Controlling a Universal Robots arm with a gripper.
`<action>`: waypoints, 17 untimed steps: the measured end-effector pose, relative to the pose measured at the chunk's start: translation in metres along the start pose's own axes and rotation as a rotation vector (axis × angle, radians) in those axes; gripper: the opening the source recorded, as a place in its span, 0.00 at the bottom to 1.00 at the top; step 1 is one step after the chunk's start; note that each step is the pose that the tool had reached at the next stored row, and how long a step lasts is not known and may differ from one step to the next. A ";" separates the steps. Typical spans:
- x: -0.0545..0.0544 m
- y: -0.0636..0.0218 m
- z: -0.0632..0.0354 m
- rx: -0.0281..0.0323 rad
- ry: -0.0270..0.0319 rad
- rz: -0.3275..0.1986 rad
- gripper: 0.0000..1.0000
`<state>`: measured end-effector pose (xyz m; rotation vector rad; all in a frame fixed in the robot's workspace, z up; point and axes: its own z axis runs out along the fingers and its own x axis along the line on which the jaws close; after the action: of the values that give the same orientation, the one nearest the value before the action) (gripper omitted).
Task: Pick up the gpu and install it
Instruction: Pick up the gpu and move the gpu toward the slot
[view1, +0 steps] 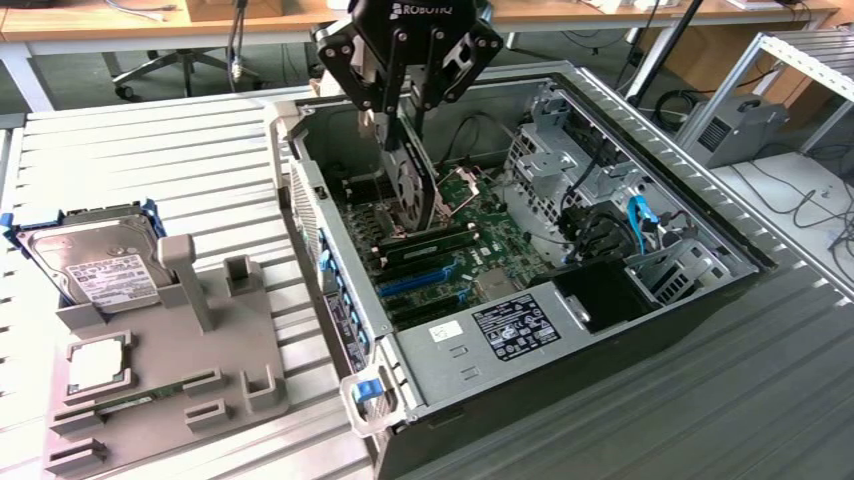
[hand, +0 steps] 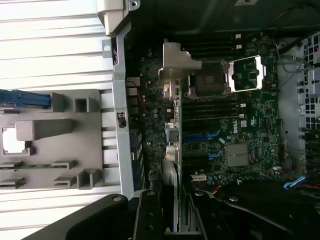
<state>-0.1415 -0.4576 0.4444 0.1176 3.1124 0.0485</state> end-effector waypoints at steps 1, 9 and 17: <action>-0.001 0.0001 0.0000 0.0002 0.0000 0.000 0.26; -0.008 0.0006 0.0004 0.0016 -0.0001 0.000 0.26; -0.015 0.0024 0.0012 0.0028 -0.0002 0.000 0.26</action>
<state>-0.1266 -0.4563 0.4437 0.1176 3.1124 0.0441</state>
